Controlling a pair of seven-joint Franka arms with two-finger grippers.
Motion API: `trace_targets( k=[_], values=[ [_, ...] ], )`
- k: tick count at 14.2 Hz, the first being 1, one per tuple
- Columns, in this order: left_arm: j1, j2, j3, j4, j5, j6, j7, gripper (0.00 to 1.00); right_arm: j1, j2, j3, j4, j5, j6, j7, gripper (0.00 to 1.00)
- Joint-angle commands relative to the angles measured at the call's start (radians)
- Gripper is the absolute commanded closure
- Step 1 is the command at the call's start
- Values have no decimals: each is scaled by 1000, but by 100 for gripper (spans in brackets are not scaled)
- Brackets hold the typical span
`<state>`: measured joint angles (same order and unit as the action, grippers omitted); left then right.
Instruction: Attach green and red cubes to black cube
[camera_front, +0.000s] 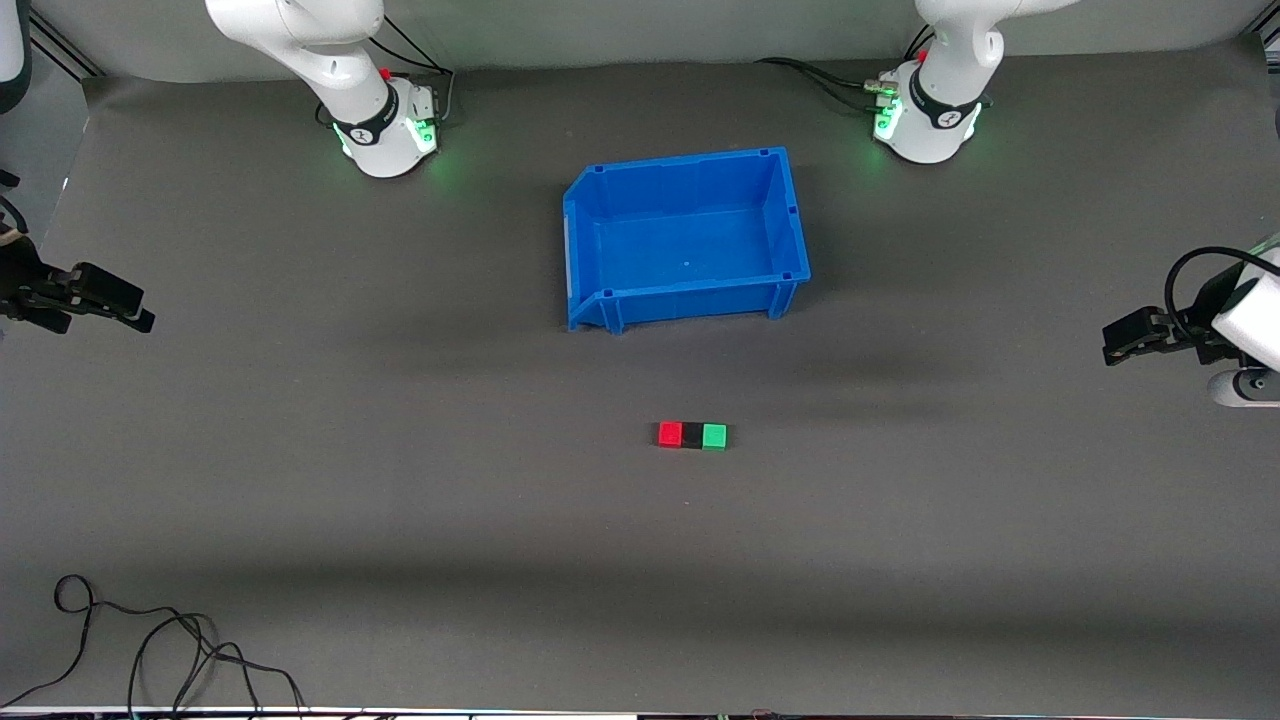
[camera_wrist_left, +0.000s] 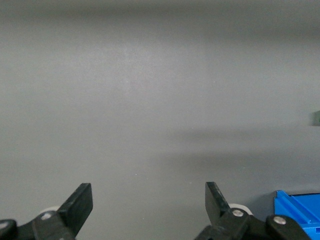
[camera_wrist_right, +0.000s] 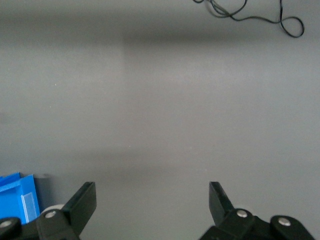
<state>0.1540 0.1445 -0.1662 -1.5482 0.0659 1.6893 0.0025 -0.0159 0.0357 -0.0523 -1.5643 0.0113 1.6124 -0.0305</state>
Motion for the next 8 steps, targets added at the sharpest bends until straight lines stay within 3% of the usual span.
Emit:
trace_targets(
  k=[1, 4, 8],
  values=[
    [4, -2, -1, 5, -1, -11, 31, 0, -13, -7, 11, -13, -5, -19, -11, 0],
    [6, 0, -1, 5, -3, -5, 33, 0, -16, -5, 9, -11, 44, -19, -12, 0],
    [4, 7, -1, 5, -5, -2, 33, 0, -15, -2, 9, -8, 44, -17, -11, 0]
  ],
)
